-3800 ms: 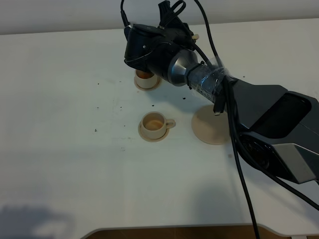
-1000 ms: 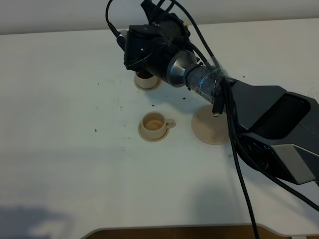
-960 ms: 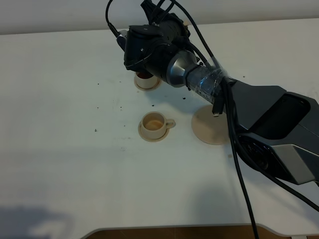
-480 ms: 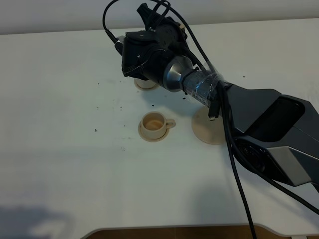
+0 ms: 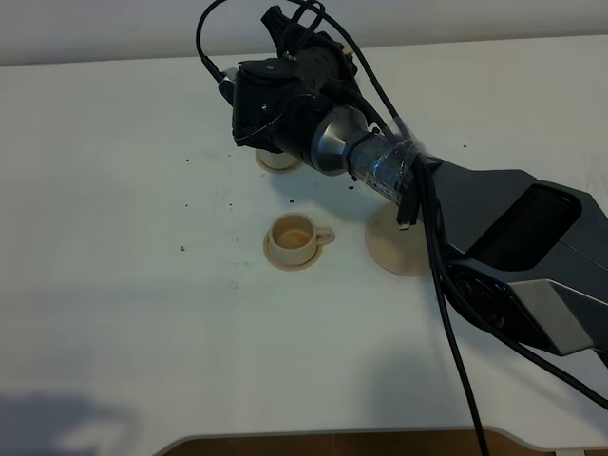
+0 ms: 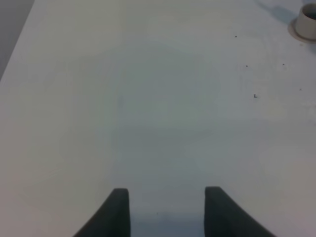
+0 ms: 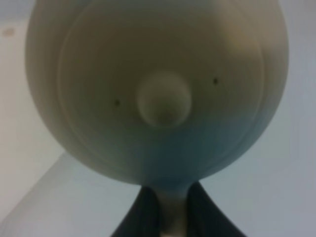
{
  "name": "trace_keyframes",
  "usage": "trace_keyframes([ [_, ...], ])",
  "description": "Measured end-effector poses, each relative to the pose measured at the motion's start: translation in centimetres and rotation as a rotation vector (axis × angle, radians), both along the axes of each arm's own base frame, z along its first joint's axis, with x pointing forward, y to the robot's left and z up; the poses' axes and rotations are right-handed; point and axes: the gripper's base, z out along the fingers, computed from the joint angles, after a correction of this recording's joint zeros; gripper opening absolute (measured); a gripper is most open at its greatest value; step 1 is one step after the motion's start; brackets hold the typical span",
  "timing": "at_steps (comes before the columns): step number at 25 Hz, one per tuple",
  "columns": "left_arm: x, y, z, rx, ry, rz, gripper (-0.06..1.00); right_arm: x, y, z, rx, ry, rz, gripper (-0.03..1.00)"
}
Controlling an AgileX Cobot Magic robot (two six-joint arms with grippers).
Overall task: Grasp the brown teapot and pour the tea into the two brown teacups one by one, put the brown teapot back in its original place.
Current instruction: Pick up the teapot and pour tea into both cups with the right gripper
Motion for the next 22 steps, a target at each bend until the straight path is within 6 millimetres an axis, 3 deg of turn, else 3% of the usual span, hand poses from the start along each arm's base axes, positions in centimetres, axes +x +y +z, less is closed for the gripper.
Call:
trace_keyframes([
  [10, 0.0, 0.0, 0.0, 0.001, 0.000, -0.001, 0.37, -0.6, -0.6, -0.2, 0.148, -0.005, -0.180, 0.12],
  [22, 0.0, 0.0, 0.0, 0.000, 0.000, 0.000, 0.37, -0.6, 0.1, 4.1, 0.556, -0.068, -0.333, 0.12],
])
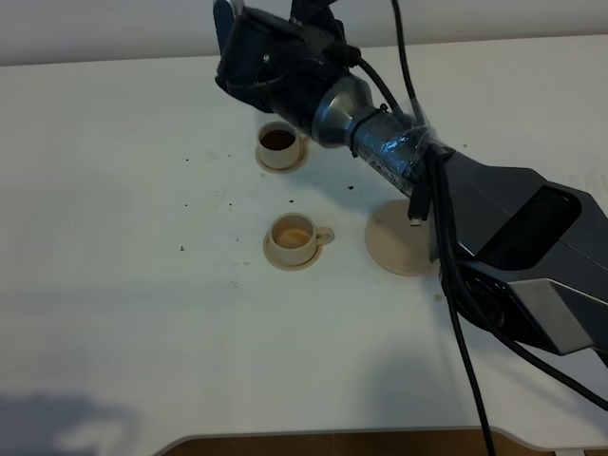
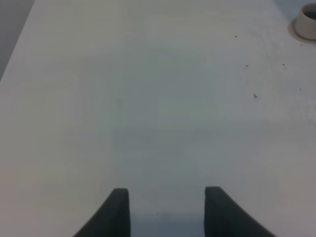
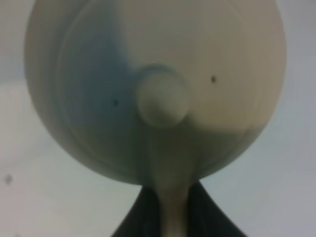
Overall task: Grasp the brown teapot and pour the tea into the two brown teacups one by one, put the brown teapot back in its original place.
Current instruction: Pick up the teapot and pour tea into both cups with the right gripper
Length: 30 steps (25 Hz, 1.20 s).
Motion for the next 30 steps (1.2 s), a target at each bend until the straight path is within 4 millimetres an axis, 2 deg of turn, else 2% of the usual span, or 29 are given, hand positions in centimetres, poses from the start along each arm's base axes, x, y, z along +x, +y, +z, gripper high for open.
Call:
trace_keyframes([
  [4, 0.0, 0.0, 0.0, 0.000, 0.000, 0.000, 0.37, -0.3, -0.1, 1.1, 0.140, 0.019, -0.041, 0.12],
  [10, 0.0, 0.0, 0.0, 0.000, 0.000, 0.000, 0.37, -0.6, -1.4, 4.6, 0.439, 0.049, -0.156, 0.12],
  [14, 0.0, 0.0, 0.0, 0.000, 0.000, 0.000, 0.37, -0.5, -2.3, 5.5, 0.623, 0.113, -0.239, 0.12],
  [18, 0.0, 0.0, 0.0, 0.001, -0.001, 0.001, 0.37, -1.0, -3.3, 4.4, 0.665, 0.209, -0.312, 0.12],
  [26, 0.0, 0.0, 0.0, 0.001, -0.001, 0.001, 0.37, -1.9, -4.4, -0.6, 0.684, 0.435, -0.450, 0.12],
  [30, 0.0, 0.0, 0.0, 0.002, -0.001, 0.001, 0.37, -2.4, -4.6, -2.3, 0.655, 0.487, -0.481, 0.12],
])
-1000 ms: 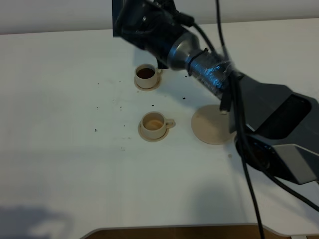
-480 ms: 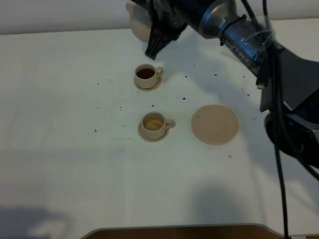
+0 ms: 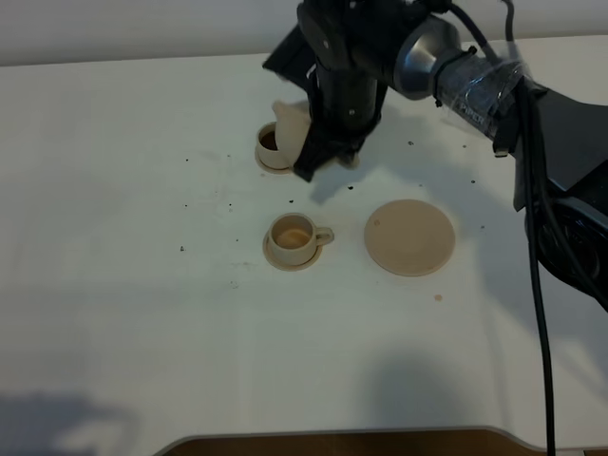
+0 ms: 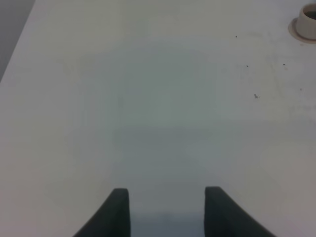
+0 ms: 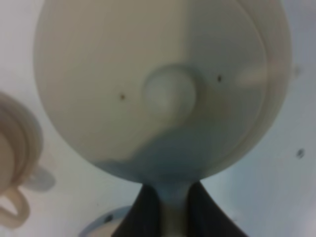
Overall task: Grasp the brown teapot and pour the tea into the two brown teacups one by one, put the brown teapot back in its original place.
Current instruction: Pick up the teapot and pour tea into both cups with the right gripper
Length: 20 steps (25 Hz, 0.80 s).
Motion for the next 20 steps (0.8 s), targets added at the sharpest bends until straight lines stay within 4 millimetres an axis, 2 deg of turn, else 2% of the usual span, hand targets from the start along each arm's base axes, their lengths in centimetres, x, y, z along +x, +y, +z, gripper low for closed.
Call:
trace_keyframes([
  [8, 0.0, 0.0, 0.0, 0.001, 0.000, 0.000, 0.37, -0.5, -0.4, -1.5, -0.029, 0.048, -0.005, 0.12],
  [11, 0.0, 0.0, 0.0, 0.001, 0.000, 0.000, 0.37, -0.6, -0.6, -0.1, -0.022, 0.020, -0.006, 0.12],
  [15, 0.0, 0.0, 0.0, 0.001, 0.000, 0.001, 0.37, -1.6, -1.1, 3.3, 0.020, -0.022, -0.015, 0.12],
  [20, 0.0, 0.0, 0.0, 0.001, 0.000, 0.001, 0.37, -4.8, -2.3, 5.2, 0.070, 0.047, -0.026, 0.12],
])
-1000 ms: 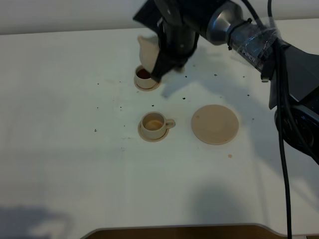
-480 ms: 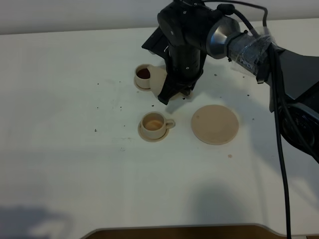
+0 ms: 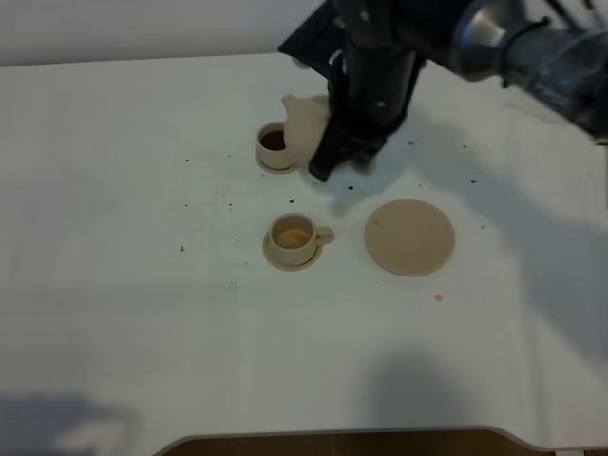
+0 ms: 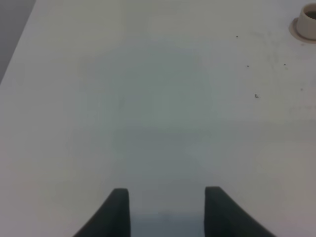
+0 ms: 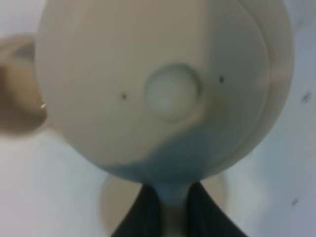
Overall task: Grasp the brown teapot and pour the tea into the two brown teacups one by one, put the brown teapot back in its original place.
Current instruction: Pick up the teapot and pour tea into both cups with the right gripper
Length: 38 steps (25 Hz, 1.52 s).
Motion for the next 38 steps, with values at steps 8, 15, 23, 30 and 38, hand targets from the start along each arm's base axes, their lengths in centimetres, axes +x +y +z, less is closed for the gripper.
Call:
trace_keyframes([
  [8, 0.0, 0.0, 0.0, 0.000, 0.000, 0.000, 0.37, -6.6, -0.7, -1.9, 0.009, 0.020, 0.023, 0.12],
  [15, 0.0, 0.0, 0.0, 0.001, 0.000, 0.001, 0.37, -8.7, 0.2, -4.5, -0.118, -0.047, 0.133, 0.12],
  [23, 0.0, 0.0, 0.0, 0.003, 0.000, 0.002, 0.37, -7.9, 0.4, -6.9, -0.303, -0.101, 0.262, 0.12],
  [30, 0.0, 0.1, 0.0, 0.005, 0.000, 0.003, 0.37, -7.9, -0.5, -7.0, -0.451, -0.090, 0.289, 0.12],
  [38, 0.0, 0.1, 0.0, 0.005, 0.000, 0.003, 0.37, -8.4, 0.6, -6.5, -0.540, -0.177, 0.389, 0.12],
])
